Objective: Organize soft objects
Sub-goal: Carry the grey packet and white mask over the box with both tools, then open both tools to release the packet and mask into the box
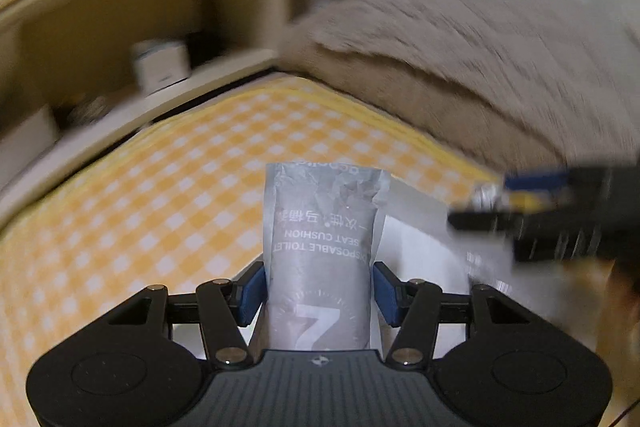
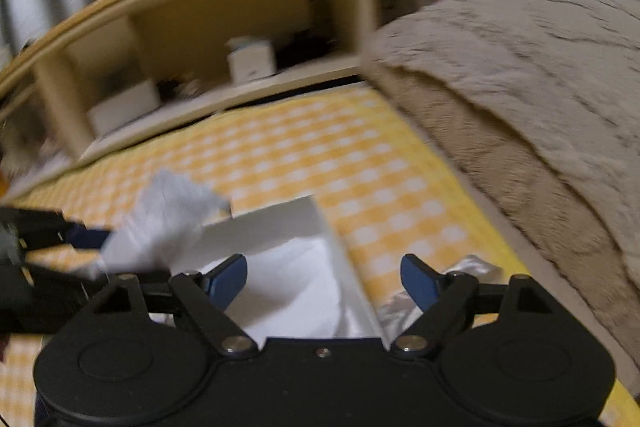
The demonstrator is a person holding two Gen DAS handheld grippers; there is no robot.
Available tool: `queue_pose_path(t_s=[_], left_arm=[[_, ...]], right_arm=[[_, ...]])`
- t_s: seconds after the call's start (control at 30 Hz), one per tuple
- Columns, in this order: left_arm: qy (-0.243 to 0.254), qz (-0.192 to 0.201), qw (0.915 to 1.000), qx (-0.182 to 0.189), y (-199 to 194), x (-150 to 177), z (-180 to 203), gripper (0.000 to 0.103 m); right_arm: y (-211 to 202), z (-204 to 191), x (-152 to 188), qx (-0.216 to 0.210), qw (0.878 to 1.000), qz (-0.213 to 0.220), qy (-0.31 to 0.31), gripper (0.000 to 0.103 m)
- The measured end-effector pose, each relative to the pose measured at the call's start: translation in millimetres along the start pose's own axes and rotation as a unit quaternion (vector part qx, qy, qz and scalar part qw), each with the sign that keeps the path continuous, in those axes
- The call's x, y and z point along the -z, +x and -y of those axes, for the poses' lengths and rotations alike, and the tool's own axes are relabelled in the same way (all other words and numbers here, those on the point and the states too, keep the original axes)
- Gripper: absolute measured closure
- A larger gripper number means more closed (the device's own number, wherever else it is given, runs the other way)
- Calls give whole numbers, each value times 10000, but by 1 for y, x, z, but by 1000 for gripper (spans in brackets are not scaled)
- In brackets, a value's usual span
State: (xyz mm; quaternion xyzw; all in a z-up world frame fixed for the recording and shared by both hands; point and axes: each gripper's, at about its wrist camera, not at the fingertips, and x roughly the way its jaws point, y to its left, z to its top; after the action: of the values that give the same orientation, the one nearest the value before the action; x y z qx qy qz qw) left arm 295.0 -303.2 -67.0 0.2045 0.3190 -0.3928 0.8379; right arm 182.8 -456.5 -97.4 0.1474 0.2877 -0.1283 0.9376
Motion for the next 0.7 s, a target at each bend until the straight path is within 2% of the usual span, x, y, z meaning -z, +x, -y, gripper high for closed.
queue_pose_path(t_s=[0.1, 0.23, 0.27, 0.3, 0.37, 0.43, 0.57, 0.7], left_arm=[[923, -226, 9951, 254, 20, -4, 16, 46], [1739, -334, 9833, 416, 39, -7, 29, 43], [1891, -298, 9807, 408, 43, -7, 30, 39], [1972, -285, 9792, 372, 47, -8, 30, 25], [1983, -407, 9791, 217, 53, -7, 28, 4], [1814, -433, 9824, 108, 52, -6, 23, 3], [1223, -454, 9911, 281, 43, -2, 9, 2], [953, -401, 9945, 184, 32, 1, 2, 0]], right_arm=[[-3, 9, -2, 42, 9995, 102, 281, 19], [1, 11, -3, 30, 9994, 88, 348, 19], [2, 10, -2, 27, 9994, 65, 333, 19], [5, 9, -1, 16, 9995, 37, 310, 19], [9, 7, 1, 10, 9996, -33, 270, 19], [14, 6, 2, 9, 9997, -108, 203, 19], [19, -2, 4, -15, 9998, -216, 15, 19], [18, -8, 6, -35, 9996, -257, -117, 19]])
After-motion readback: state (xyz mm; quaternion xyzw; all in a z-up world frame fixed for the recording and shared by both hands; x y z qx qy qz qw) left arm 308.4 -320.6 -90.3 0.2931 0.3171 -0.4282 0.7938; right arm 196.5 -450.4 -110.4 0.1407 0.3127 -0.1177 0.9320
